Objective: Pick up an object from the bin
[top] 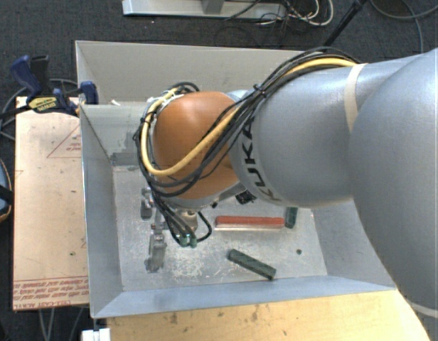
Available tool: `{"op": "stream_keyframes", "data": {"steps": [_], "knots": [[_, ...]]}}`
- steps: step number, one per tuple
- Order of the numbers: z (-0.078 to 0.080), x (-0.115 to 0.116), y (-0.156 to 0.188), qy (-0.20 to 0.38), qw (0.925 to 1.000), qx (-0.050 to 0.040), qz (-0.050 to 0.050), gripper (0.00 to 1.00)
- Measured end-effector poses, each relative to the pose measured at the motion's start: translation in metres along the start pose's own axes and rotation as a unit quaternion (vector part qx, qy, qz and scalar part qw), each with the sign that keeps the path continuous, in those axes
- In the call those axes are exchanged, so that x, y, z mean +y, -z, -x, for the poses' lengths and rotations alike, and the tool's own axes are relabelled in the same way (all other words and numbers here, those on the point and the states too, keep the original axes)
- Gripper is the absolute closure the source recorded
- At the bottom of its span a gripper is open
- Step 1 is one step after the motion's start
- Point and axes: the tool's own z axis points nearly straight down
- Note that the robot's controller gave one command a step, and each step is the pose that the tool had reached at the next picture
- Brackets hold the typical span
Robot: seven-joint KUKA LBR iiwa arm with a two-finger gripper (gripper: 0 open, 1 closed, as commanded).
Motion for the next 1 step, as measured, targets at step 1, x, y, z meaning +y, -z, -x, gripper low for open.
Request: {"op": "stream_keyframes", "data": {"steps": [1], "knots": [[-0.0201, -0.0863, 0.0297, 0.089, 0.996, -0.0035, -0.001, 0.0]]}}
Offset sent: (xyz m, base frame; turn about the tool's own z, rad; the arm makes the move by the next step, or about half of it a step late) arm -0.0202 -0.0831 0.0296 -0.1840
